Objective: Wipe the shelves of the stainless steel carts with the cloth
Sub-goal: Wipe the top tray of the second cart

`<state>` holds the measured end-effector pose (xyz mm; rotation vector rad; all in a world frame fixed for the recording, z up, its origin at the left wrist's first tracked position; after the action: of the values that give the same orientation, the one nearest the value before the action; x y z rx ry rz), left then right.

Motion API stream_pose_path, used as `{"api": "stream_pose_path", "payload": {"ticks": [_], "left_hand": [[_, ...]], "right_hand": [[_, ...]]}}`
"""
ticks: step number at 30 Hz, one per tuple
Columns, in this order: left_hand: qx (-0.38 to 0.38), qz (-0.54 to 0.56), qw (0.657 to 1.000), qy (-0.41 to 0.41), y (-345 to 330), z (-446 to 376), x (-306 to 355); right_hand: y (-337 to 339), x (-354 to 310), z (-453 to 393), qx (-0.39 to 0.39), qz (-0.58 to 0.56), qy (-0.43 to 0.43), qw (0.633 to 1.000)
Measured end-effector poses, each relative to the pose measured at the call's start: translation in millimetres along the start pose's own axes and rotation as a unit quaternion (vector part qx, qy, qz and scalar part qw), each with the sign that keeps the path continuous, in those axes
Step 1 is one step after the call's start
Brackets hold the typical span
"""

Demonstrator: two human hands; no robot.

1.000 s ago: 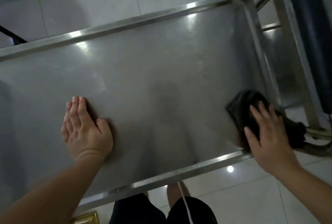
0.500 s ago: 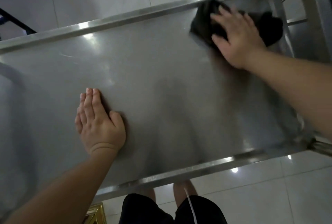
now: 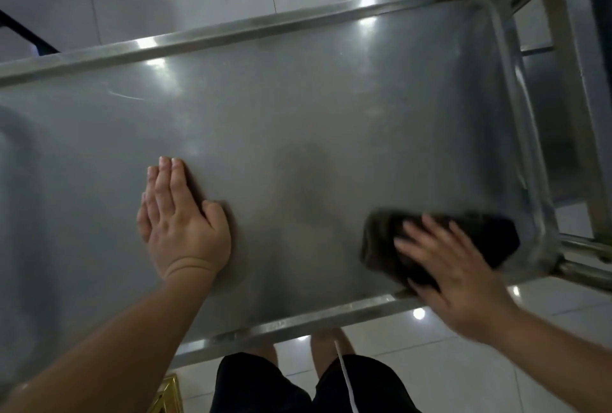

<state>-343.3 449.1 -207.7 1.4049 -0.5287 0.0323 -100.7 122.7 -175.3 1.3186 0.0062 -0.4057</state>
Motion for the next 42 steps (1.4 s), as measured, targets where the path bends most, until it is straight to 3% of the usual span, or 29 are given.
{"api": "stream_pose_path", "payload": {"ticks": [4,9,15,19,23,27,32,38,40,42], "left_hand": [[0.003,0.001,1.000,-0.004,1,1,2],[-0.004,0.001,1.000,-0.003,0,1,3],[-0.004,0.000,1.000,0.004,2,0,5],[-0.005,0.004,1.000,0.002,4,0,5],[-0.011,0.006,1.000,0.004,5,1,5],[-0.018,0.012,1.000,-0.003,5,0,3],[-0.041,0.026,0.999,0.000,9,1,5],[-0.113,0.089,0.990,0.011,35,-10,4],[-0.126,0.142,0.982,-0.012,51,-24,-12],[-0.109,0.121,0.985,-0.051,70,-36,-43]], "right_hand": [[-9,0,23,-0.055,0.038,0.057,0.996],[16,9,-94,-0.002,0.044,0.100,0.994],[75,18,-299,0.055,0.006,-0.017,0.998],[81,5,-347,0.090,0.018,-0.087,0.992],[62,-26,-301,0.087,-0.010,-0.055,0.995],[24,-73,-188,0.075,-0.024,-0.016,0.997],[-26,-137,-42,-0.033,-0.047,0.019,0.998],[-23,-149,-32,-0.075,-0.014,0.023,0.997],[-22,-147,-40,-0.078,-0.005,0.035,0.996],[-17,-143,-60,-0.074,-0.003,0.048,0.996]]}}
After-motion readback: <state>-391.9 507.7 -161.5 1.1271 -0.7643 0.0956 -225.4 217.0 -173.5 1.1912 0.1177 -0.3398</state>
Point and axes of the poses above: each hand's wrist, its own z-axis away from the middle knuckle, its own y-axis out of the back of the hand, x = y × z, the point moved 2 cm from there along -z, towards the middle knuckle, and after that the axes turned 6 degrees about z, right-handed, at the moved point
